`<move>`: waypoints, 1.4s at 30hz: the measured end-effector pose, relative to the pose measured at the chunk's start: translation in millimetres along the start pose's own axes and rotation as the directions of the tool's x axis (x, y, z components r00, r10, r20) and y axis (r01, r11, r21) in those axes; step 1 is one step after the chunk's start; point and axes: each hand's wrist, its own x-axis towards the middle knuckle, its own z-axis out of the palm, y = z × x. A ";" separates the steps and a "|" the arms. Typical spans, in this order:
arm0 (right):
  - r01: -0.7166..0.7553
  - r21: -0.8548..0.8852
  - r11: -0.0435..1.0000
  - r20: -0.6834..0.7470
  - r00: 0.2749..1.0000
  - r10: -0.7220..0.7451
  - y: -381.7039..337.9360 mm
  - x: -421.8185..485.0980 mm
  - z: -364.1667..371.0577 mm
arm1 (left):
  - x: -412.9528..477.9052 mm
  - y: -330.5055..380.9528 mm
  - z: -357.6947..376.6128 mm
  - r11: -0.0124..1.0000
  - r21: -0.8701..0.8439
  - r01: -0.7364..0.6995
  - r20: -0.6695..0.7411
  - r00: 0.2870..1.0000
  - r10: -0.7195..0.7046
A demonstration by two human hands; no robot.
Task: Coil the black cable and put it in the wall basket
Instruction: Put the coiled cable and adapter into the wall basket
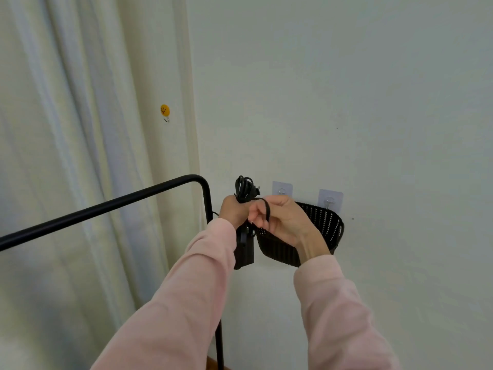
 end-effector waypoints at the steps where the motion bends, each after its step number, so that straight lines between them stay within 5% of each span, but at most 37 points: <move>1: 0.064 0.114 0.991 -0.039 0.997 -0.060 1.3 1.3 4.8 | -0.5 1.5 -0.1 0.999 -0.038 -0.009 0.011 1.000 0.009; 4: 0.271 0.466 0.842 -0.221 0.957 -0.186 5.4 8.5 13.2 | -0.8 4.0 1.9 0.999 -0.044 -0.018 -0.019 1.000 0.017; 7: 0.454 0.579 0.678 -0.484 0.860 -0.163 6.8 17.3 12.8 | -2.2 3.4 5.9 0.999 -0.020 -0.034 -0.115 0.993 0.032; 8: 0.491 0.551 0.675 -0.557 0.818 -0.140 9.4 20.1 11.6 | -1.4 2.5 7.6 0.999 -0.019 -0.049 -0.134 0.990 0.046; 10: 0.437 0.306 0.846 -0.648 0.747 -0.152 15.5 21.7 10.7 | -2.9 1.2 9.8 0.998 -0.012 -0.062 -0.152 0.987 0.059; 13: 0.147 -0.194 0.970 -0.601 0.764 -0.236 24.1 22.9 4.5 | -5.0 -0.3 8.8 0.997 -0.024 -0.071 -0.157 0.985 0.066; 17: -0.005 -0.390 0.921 -0.441 0.879 -0.183 15.6 21.4 -4.8 | -5.5 -6.6 2.6 0.990 0.080 -0.117 -0.060 0.991 0.121; 21: -0.117 -0.530 0.840 -0.430 0.891 -0.147 5.4 27.5 -9.8 | -9.7 -6.5 1.6 0.969 0.167 -0.180 0.108 0.981 0.163; 38: -0.156 -0.477 0.865 -0.504 0.855 -0.123 -15.4 36.5 -6.4 | -13.4 6.0 -4.4 0.861 0.366 -0.354 0.407 0.893 0.194; 42: -0.094 -0.388 0.917 -0.470 0.876 -0.109 -21.4 37.4 -4.6 | -12.9 9.8 -9.6 0.896 0.291 -0.335 0.347 0.910 0.227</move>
